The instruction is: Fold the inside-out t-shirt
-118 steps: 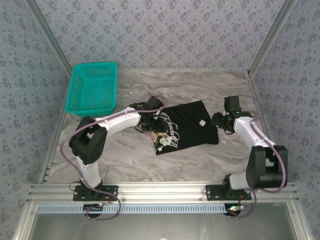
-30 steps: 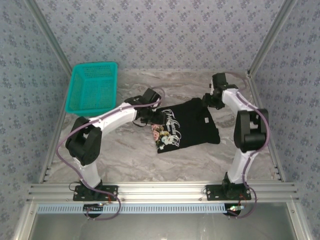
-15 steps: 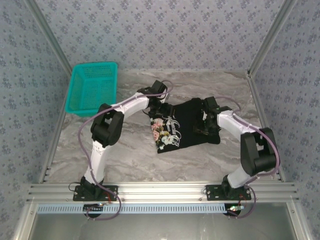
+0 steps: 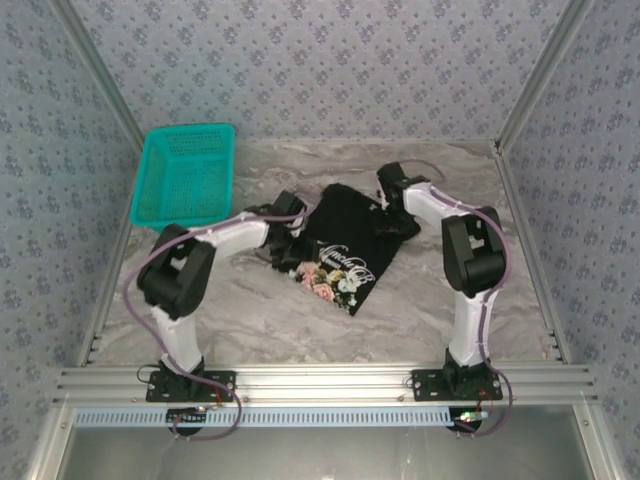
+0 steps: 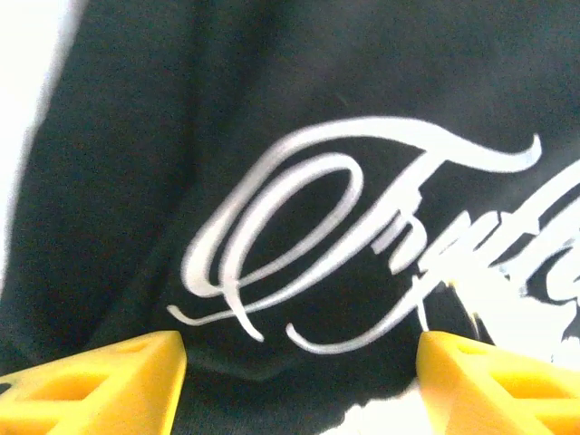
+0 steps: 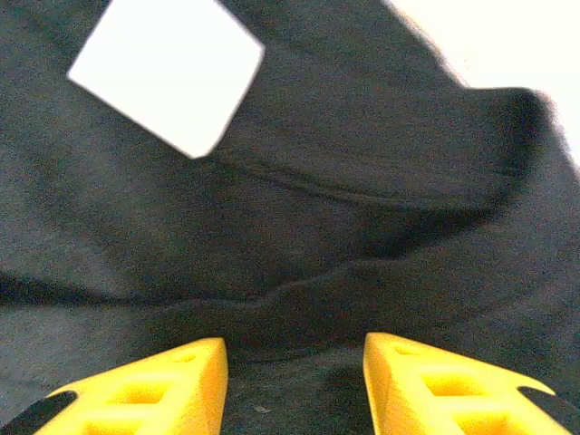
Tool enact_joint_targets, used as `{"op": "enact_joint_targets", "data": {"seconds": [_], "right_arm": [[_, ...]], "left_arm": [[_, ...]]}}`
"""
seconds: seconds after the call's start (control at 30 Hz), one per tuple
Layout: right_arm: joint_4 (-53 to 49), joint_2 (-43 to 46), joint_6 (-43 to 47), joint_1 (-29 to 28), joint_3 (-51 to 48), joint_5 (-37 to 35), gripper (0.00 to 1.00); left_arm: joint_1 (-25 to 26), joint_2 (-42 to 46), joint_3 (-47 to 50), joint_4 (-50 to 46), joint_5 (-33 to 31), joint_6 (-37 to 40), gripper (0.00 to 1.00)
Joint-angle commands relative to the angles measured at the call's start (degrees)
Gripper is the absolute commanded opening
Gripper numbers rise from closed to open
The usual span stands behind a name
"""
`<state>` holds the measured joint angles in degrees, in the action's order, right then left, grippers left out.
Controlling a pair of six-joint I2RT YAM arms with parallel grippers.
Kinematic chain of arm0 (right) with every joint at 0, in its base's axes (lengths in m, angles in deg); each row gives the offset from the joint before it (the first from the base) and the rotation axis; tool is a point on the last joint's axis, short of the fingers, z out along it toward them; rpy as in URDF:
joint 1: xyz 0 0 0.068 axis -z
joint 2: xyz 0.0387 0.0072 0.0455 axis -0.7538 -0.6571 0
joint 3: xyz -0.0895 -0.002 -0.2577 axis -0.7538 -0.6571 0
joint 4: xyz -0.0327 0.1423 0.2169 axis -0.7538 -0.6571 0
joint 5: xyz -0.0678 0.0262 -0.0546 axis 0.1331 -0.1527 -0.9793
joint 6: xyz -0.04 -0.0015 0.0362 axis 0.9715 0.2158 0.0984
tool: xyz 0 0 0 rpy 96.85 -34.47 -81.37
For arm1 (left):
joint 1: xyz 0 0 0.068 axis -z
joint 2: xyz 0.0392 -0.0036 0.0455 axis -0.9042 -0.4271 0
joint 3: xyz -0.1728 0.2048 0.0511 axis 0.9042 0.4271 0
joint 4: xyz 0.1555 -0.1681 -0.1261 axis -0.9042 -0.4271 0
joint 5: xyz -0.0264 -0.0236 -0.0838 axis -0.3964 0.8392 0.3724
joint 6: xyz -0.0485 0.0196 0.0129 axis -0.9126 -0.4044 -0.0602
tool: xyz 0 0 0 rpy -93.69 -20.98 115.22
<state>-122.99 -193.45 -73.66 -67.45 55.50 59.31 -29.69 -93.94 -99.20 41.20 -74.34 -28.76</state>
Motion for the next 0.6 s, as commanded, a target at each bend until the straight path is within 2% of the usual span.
{"op": "enact_joint_targets", "data": {"seconds": [0.0,0.1,0.2,0.27,0.33,0.43,0.57], "right_arm": [[-2.88,-1.28,8.02,-1.51,5.17,-1.11,0.50],[-2.09,0.93,9.13,-1.04,7.13,1.78,0.54],[1.02,5.05,8.02,0.99,4.72,8.39,0.58],[2.07,5.86,3.85,3.25,3.03,12.35,0.61],[3.09,4.53,-1.23,5.81,1.87,16.25,0.62],[7.18,1.58,-7.25,7.94,0.95,21.87,0.69],[8.51,-1.66,-9.93,7.68,1.91,23.21,0.76]], "left_arm": [[5.80,8.17,8.62,2.26,2.17,-7.47,0.70],[9.36,13.27,9.24,2.66,2.52,-8.72,0.72],[7.94,17.24,6.67,1.21,-3.31,-6.05,0.75],[4.41,17.83,5.30,1.69,-5.07,-3.79,0.79],[-1.35,16.02,3.99,2.91,-4.72,-2.26,0.84],[-8.85,10.01,0.90,6.50,0.93,-0.89,0.85],[-12.94,0.35,-7.29,5.18,3.45,2.20,0.87]]}}
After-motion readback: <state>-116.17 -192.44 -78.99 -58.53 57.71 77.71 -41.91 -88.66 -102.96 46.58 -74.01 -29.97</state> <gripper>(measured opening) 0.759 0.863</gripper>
